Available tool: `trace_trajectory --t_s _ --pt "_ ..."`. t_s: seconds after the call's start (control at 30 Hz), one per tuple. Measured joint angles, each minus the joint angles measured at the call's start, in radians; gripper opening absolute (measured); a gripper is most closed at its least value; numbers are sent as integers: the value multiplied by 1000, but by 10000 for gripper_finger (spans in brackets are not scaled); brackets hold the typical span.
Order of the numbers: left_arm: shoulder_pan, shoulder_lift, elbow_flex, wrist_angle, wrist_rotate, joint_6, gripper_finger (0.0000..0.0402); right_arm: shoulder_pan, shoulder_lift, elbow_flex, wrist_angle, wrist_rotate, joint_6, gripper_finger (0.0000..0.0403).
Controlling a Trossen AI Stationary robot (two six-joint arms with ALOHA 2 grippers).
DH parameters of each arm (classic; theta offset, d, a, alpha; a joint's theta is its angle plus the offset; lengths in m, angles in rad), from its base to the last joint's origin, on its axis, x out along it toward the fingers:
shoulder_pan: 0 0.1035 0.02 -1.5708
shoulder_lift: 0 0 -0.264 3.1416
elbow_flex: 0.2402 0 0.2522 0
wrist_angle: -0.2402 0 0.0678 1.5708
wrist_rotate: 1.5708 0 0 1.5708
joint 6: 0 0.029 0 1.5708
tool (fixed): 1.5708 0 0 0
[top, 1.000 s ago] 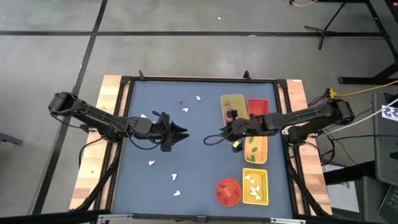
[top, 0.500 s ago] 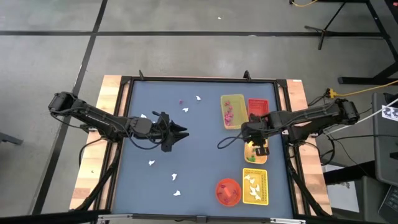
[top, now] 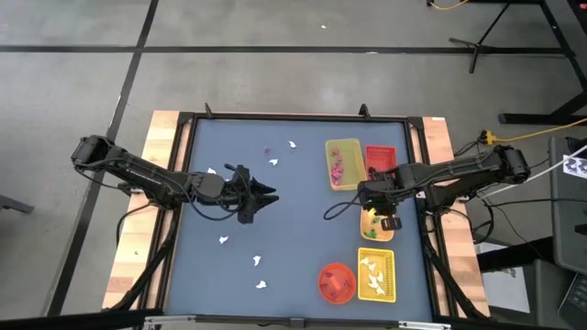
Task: Sort Halloween decoration
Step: Put the green skeleton toy into the middle yellow bin, then put the pink skeleton toy into the top yellow bin
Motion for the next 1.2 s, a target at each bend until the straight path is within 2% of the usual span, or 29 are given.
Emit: trace_trajectory --t_s 0.2,0.5,0.67,1.2 --pt "0 0 0 0 0 0 158 0 0 0 -2 0 0 85" --pt "0 0 0 0 0 0 158 0 0 0 -2 0 0 177" --pt "0 0 0 0 1 0 158 0 0 0 -2 0 0 210" --pt "0 0 0 0 1 0 158 0 0 0 -2 1 0 221"
